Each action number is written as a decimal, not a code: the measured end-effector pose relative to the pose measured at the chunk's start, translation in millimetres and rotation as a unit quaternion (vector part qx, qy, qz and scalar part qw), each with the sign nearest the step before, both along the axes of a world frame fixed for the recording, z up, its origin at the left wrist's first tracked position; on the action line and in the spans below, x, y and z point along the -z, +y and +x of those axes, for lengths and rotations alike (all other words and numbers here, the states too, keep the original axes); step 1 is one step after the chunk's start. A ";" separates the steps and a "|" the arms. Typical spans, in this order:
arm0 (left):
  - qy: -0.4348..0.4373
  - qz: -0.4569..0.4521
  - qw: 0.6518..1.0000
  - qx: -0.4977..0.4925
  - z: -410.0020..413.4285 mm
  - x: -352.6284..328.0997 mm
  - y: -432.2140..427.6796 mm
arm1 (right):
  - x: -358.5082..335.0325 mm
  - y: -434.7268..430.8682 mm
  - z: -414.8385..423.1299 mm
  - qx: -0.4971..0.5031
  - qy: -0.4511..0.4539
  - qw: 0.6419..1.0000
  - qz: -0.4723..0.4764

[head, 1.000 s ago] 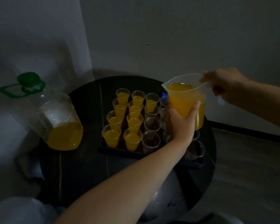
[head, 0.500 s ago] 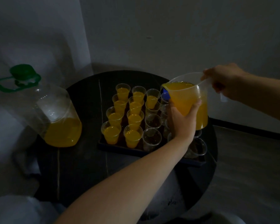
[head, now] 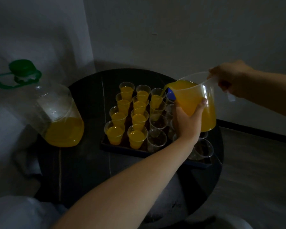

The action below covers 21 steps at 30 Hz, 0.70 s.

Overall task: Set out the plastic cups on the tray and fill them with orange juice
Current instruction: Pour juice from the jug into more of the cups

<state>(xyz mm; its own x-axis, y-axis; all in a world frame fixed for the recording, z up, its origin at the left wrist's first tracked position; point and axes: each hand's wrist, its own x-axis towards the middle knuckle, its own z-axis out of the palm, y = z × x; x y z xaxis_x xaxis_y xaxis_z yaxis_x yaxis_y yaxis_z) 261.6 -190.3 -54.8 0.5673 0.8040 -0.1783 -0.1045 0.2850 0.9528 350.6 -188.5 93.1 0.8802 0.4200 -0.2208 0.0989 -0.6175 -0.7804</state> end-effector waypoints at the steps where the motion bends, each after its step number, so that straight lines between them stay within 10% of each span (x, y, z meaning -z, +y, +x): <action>1: 0.001 -0.002 1.000 0.001 -1.4 -1.9 -0.2 | 0.3 0.6 0.1 0.004 0.000 1.000 0.002; 21: -0.013 -0.025 0.999 0.028 -3.4 -5.2 -2.6 | 0.6 -5.8 -4.6 0.021 -0.002 1.000 -0.013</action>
